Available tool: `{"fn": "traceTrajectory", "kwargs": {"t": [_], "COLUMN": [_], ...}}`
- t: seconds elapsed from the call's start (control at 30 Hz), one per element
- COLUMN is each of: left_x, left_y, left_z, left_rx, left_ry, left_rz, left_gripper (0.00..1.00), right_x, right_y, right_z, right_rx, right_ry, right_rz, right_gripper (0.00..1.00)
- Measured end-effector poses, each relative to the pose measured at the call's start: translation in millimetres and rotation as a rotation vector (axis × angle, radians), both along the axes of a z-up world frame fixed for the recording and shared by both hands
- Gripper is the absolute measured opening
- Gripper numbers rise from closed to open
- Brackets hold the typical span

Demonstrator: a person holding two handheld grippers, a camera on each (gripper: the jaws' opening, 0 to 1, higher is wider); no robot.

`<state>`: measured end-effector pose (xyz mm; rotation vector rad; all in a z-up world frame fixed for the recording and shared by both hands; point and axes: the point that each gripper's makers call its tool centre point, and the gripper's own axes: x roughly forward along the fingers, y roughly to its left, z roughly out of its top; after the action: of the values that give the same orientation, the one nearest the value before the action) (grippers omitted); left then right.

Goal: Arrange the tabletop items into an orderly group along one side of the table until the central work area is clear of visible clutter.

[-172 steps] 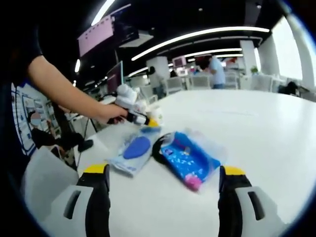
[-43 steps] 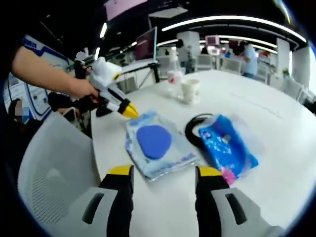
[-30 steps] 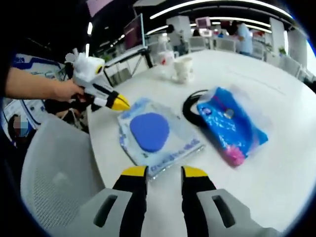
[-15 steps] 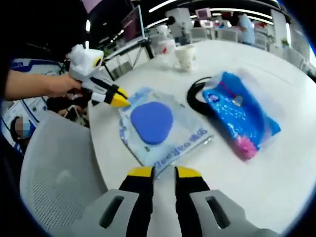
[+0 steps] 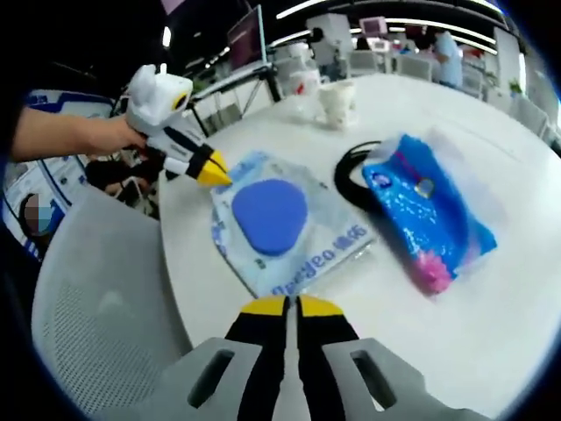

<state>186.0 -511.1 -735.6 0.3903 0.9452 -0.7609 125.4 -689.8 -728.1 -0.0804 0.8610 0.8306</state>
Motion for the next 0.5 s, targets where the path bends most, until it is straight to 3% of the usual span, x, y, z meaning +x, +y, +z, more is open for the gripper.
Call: {"fn": "traceTrajectory", "kwargs": {"t": [0.3, 0.5], "left_x": [-1.6, -0.1], "left_y": [-2, -6], "left_z": [5.4, 16.8], "left_rx": [0.006, -0.025], "left_ry": [-0.008, -0.022], "left_rz": [-0.029, -0.032], "left_gripper": [0.0, 0.0], "right_x": [0, 2], "right_y": [-2, -7], "right_z": [5.8, 11.0], "right_rx": [0.027, 0.029], "right_ry": [0.0, -0.016], "right_rz": [-0.008, -0.003], "right_gripper": [0.0, 0.0]}}
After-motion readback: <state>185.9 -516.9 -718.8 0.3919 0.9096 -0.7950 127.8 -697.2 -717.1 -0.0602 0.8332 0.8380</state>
